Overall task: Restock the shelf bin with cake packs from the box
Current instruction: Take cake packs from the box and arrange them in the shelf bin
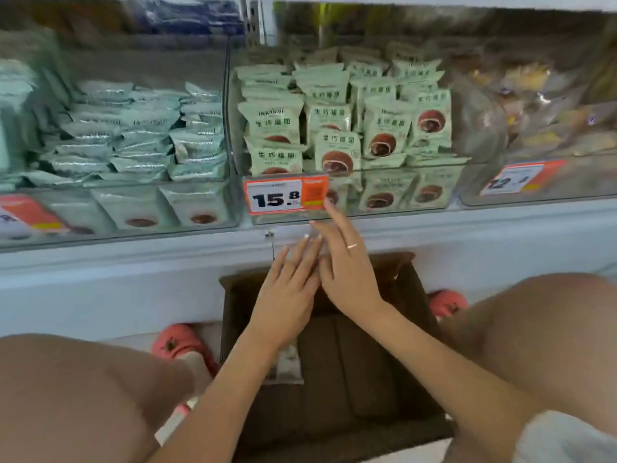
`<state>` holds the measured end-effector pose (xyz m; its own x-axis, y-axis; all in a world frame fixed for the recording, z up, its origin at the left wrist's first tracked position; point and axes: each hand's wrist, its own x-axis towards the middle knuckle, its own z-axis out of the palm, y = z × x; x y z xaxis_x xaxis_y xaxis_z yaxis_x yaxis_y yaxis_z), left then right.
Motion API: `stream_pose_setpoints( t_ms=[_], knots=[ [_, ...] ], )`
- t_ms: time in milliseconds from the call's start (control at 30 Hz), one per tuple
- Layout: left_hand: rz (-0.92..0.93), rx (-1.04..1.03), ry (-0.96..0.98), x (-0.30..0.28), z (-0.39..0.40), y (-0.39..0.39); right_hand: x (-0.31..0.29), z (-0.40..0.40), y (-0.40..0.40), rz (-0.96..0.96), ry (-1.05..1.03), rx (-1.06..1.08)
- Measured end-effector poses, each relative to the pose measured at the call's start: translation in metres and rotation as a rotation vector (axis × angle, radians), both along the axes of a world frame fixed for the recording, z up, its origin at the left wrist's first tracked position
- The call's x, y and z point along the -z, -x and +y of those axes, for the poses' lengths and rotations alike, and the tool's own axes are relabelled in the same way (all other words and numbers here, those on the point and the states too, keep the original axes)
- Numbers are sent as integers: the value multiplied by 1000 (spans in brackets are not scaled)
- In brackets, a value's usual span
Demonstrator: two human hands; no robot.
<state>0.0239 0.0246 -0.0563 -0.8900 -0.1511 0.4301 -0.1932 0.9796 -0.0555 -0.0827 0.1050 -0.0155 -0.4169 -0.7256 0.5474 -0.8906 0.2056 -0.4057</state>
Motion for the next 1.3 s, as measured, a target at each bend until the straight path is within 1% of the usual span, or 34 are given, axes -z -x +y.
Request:
stream_pose_setpoints(
  t_ms=[100, 167, 233, 333, 400, 433, 500, 533, 600, 633, 667, 733, 767, 800, 867, 967, 1033, 1100, 1167, 1233, 1300],
  knots=[
    [-176, -53, -93, 25, -10, -13, 55, 6, -8, -27, -147, 38],
    [-286, -100, -160, 40, -12, -18, 90, 12, -15, -27, -285, 13],
    [-298, -119, -160, 56, -10, -21, 118, 13, -21, 55, -399, 8],
    [-336, -173, -191, 81, -3, -24, 144, 0, -24, 68, -425, 27],
    [-463, -220, -223, 102, 3, -36, 163, -4, -30, 42, -492, -26],
    [-568, -261, -276, 116, 5, -45, 175, -2, -34, 9, -557, -84],
    [-740, -363, -421, 136, 5, -62, 200, 7, -46, -134, -695, -169],
    [-782, -411, -480, 143, 3, -67, 213, 13, -51, -247, -766, -157],
    [-809, -459, -573, 154, 1, -71, 237, 18, -60, -498, -852, -7],
    [-816, -460, -624, 158, 2, -70, 246, 16, -65, -624, -840, 100],
    [-821, -472, -686, 162, 3, -69, 254, 12, -69, -792, -803, 205],
    [-830, -530, -806, 169, 6, -68, 264, 0, -75, -1190, -708, 370],
    [-838, -555, -838, 172, 8, -69, 271, -6, -77, -1332, -667, 447],
    [-842, -571, -852, 174, 8, -69, 278, -10, -79, -1416, -652, 510],
    [-847, -585, -876, 176, 8, -69, 277, -17, -80, -1466, -694, 560],
    [-807, -628, -951, 174, 5, -67, 269, -21, -73, -1526, -807, 521],
    [-786, -638, -983, 172, 3, -66, 262, -17, -65, -1544, -847, 502],
    [-761, -650, -1017, 168, 2, -67, 255, -10, -57, -1553, -855, 506],
    [-742, -675, -1073, 165, 4, -68, 242, -1, -55, -1666, -839, 472],
    [-660, -726, -1182, 155, 6, -65, 231, 10, -55, -1815, -798, 438],
    [-468, -847, -1380, 142, 8, -62, 212, 21, -59, -1917, -707, 368]
  ],
)
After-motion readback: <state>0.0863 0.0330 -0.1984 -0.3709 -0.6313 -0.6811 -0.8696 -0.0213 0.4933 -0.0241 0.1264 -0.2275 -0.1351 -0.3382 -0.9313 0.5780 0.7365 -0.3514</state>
